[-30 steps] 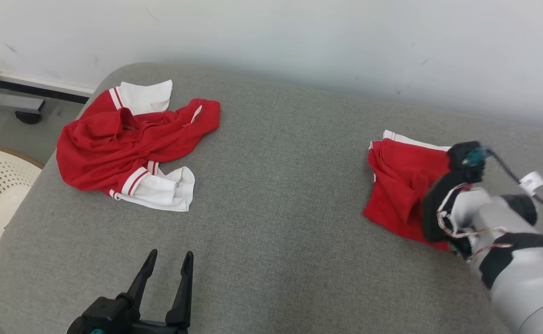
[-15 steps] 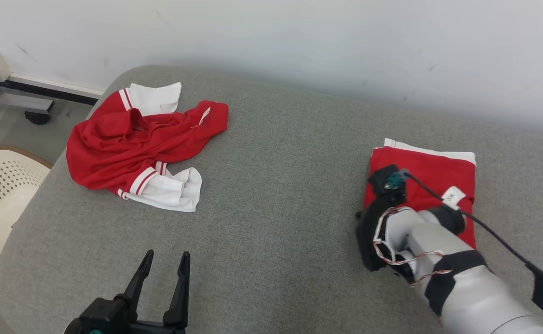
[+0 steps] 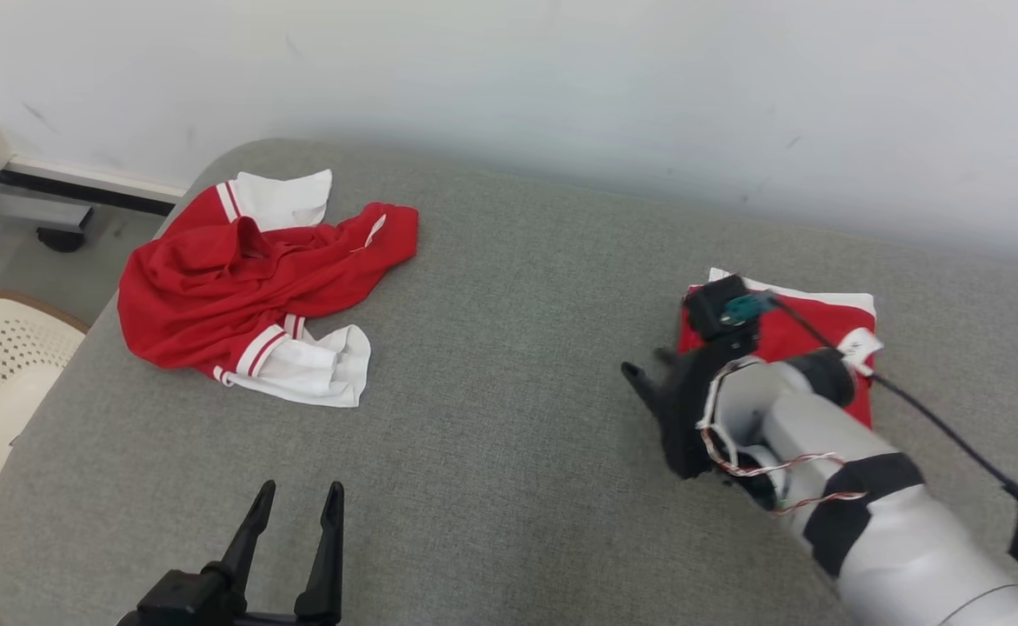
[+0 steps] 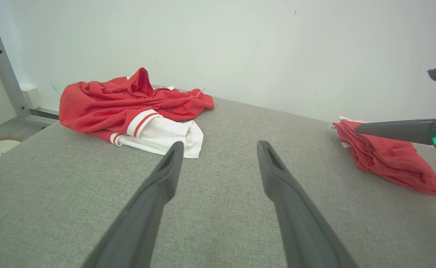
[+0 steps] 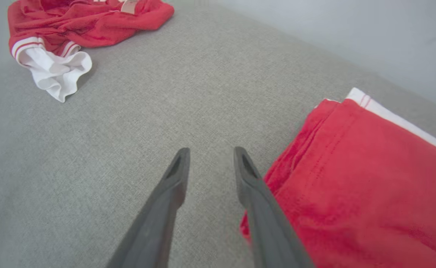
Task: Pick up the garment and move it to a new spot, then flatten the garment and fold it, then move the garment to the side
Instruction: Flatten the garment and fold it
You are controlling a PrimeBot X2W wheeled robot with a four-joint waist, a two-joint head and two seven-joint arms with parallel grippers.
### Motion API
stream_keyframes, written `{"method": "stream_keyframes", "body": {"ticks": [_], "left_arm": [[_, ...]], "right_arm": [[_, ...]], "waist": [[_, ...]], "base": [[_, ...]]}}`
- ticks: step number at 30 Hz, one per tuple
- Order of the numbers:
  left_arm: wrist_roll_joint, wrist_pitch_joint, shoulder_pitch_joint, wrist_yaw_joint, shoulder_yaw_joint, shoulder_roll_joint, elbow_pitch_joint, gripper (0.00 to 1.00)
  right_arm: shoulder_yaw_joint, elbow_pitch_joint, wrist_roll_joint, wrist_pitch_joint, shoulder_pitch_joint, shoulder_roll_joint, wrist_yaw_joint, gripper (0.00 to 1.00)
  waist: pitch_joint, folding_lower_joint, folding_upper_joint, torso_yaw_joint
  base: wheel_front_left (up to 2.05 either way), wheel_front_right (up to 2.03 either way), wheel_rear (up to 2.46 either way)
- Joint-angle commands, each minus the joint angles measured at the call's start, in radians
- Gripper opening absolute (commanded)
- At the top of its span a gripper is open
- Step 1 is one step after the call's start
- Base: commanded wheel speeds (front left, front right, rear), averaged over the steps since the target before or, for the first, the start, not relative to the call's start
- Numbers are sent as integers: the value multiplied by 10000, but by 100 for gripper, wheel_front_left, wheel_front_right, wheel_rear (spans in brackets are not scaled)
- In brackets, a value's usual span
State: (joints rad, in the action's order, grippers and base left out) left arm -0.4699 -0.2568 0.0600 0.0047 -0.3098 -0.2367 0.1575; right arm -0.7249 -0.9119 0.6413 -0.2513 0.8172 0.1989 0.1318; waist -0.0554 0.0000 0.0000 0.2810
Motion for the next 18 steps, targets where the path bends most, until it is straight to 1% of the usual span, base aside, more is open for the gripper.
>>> {"method": "stream_keyframes", "body": {"ticks": [1, 6, 10, 12, 15, 18], "left_arm": [[-37, -60, -112, 26, 53, -62, -32, 100], [-127, -57, -269, 86, 91, -67, -62, 100], [-184, -81, -450, 158, 261, -62, -150, 100], [-213, -85, -507, 192, 382, -57, -158, 100], [-194, -100, -629, 227, 505, 6, -196, 100], [-50, -89, -661, 260, 679, 68, -274, 100]], "right_arm": [[170, 59, 58, 136, -108, 183, -20, 100], [1334, 63, -137, 1048, -524, 836, -20, 100], [2654, 239, -476, 2534, -1227, 1123, -20, 100], [3384, 430, -662, 3399, -1759, 1118, -20, 100], [4415, 926, -849, 4477, -2704, 864, -20, 100], [5298, 1792, -1221, 4937, -3709, 687, -20, 100]], "waist": [[112, 0, 0, -120], [361, 0, 0, -349], [589, 0, 0, -561], [691, 0, 0, -684], [844, 0, 0, -872], [907, 0, 0, -1099]], "base": [[0, 0, 0], [0, 0, 0], [0, 0, 0], [0, 0, 0], [0, 0, 0], [0, 0, 0]]}}
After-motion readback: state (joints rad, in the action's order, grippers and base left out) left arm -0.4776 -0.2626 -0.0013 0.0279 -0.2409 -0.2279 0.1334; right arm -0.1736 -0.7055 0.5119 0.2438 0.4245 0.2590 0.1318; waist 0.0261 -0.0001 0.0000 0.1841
